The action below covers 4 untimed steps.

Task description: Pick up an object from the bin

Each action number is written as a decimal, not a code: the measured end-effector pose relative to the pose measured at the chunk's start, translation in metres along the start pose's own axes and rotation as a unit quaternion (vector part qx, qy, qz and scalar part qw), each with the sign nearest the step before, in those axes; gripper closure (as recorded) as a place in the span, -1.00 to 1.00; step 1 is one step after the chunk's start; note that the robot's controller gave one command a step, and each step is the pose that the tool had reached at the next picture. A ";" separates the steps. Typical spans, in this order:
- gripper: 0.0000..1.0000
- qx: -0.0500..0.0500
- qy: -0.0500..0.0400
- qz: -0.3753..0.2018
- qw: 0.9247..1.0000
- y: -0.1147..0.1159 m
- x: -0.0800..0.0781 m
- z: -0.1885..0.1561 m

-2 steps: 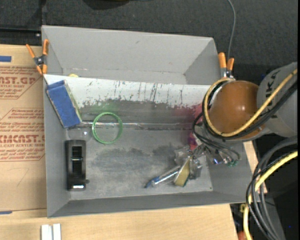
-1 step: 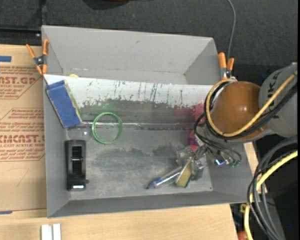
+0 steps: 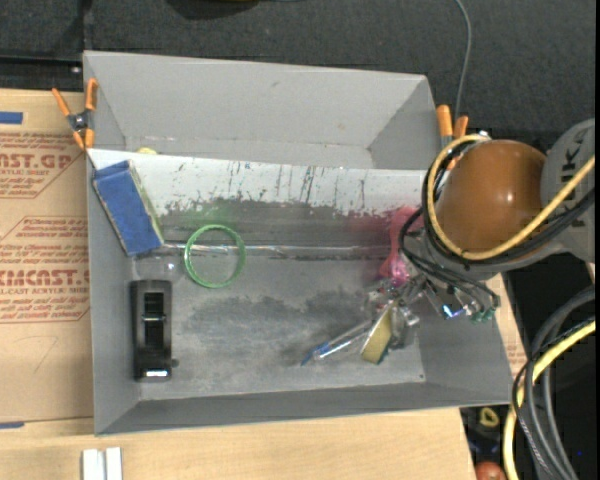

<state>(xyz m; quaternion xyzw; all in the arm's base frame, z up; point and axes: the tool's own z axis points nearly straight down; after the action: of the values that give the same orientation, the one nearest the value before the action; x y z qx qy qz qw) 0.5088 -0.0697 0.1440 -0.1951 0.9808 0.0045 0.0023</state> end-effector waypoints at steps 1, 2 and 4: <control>1.00 -0.001 0.002 -0.008 1.000 -0.001 0.007 -0.091; 1.00 -0.005 0.007 -0.003 1.000 0.015 0.000 0.015; 1.00 -0.004 0.004 -0.083 0.997 0.001 -0.002 -0.028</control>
Offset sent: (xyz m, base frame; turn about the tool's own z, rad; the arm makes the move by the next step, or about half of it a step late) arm -0.0037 0.0116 -0.0098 -0.0038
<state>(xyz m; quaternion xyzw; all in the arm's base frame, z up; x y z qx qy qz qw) 0.5104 -0.0682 0.1722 -0.2762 0.9611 0.0072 -0.0016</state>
